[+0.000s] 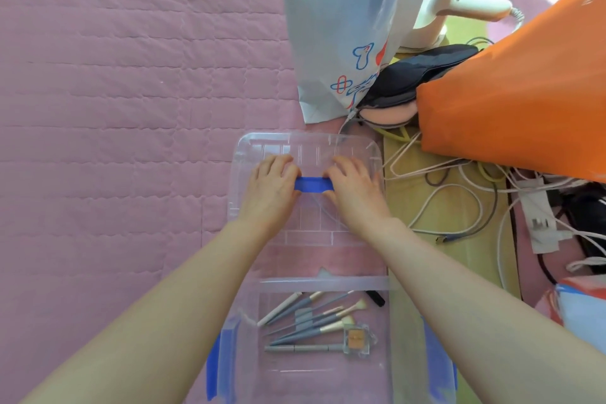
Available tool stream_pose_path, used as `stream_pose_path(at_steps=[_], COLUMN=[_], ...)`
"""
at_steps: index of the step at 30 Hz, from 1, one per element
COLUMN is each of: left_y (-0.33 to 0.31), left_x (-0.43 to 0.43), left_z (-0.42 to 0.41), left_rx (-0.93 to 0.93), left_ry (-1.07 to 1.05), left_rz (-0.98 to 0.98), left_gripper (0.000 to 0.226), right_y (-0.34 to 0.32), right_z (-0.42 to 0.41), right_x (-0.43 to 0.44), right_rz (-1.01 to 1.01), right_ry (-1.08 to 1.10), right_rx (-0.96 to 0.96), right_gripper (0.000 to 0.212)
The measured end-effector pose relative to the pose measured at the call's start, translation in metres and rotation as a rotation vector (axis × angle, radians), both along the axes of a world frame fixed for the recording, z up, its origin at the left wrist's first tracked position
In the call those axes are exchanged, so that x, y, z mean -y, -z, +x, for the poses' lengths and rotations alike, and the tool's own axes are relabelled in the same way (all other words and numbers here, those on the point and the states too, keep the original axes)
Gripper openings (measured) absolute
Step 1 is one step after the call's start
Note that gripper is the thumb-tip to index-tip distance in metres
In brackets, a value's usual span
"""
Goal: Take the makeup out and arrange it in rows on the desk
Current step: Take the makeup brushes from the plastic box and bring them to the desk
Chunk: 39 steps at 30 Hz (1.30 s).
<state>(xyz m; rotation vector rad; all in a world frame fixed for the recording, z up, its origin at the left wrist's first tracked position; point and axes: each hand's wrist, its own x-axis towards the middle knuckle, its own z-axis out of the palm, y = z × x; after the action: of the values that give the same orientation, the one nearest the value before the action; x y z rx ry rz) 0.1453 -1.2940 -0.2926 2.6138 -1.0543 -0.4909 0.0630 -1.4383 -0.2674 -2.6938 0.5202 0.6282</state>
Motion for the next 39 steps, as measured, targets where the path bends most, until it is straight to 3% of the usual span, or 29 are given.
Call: stream_pose_path(at_steps=[11,16,24,32,39], left_y=[0.007,-0.007,-0.044,-0.106,-0.122], left_x=[-0.004,-0.011,-0.025,-0.055,-0.084], left_z=[-0.008,-0.007,-0.022,-0.075,-0.134], left_rx=[-0.031,-0.037,0.071,0.153,0.164], left_ry=[0.043,0.067,0.026,-0.087,0.036], left_rz=[0.096,0.113,-0.037,-0.262,-0.317], left_gripper=[0.031,0.040,0.041,0.028,0.026], right_y=[0.015,0.011,-0.028,-0.087,-0.102], right_z=[-0.005,-0.011,-0.025,-0.075,-0.146], right_x=[-0.005,-0.003,-0.019,-0.049,-0.067], right_rz=[-0.061,-0.089,-0.099,-0.083,0.014], right_ry=[-0.081,-0.086,-0.024,0.001,0.023], right_rx=[-0.071,-0.050,0.108,0.243,0.314], right_gripper=[0.036,0.057,0.058,0.056,0.050])
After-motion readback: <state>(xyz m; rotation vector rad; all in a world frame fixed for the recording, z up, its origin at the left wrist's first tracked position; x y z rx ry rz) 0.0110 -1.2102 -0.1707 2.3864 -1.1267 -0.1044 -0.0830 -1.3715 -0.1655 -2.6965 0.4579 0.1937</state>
